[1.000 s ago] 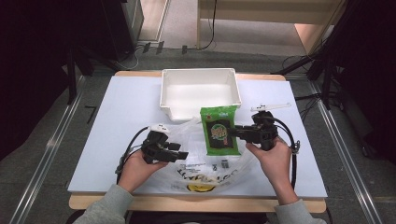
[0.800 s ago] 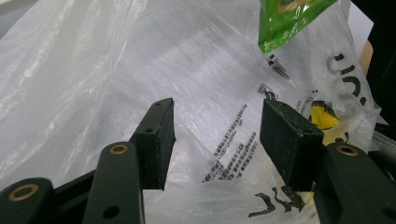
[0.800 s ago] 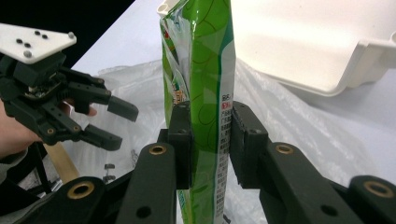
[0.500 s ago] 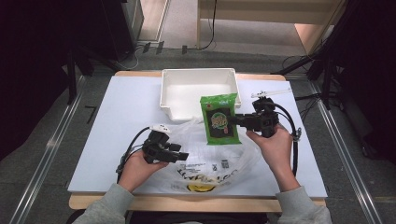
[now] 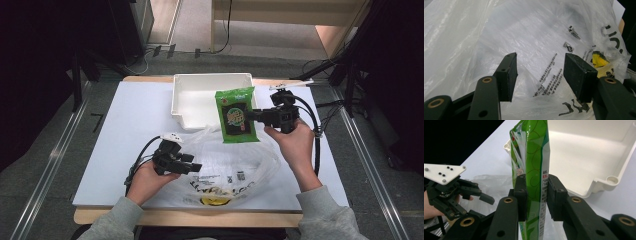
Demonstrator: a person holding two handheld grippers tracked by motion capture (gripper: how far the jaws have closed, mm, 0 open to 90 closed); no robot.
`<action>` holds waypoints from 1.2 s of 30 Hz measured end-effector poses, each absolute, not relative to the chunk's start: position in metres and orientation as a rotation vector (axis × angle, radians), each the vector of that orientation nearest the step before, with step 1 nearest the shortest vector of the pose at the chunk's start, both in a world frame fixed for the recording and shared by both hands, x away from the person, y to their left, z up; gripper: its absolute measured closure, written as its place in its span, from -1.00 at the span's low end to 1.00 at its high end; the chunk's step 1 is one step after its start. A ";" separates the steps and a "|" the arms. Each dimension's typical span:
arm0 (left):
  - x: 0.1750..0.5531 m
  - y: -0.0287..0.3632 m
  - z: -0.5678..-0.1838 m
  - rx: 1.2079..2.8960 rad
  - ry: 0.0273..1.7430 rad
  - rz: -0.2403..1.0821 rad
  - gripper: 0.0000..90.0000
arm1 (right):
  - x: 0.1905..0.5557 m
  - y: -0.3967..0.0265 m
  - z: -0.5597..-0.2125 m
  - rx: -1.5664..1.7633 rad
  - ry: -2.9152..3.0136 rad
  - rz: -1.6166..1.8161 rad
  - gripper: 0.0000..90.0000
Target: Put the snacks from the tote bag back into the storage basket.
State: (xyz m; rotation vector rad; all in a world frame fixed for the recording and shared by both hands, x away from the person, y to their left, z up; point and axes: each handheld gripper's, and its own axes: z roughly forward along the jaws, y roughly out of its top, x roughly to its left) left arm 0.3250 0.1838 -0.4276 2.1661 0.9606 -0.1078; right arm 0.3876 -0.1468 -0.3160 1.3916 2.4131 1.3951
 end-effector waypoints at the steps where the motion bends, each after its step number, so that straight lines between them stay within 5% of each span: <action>1: 0.325 0.184 -0.428 2.168 0.961 -0.109 0.01 | 0.389 -0.147 -0.315 1.388 2.411 1.394 0.64; 36: 0.325 0.180 -0.431 2.188 0.949 -0.124 0.01 | 0.453 -0.129 -0.290 1.432 2.330 1.411 0.64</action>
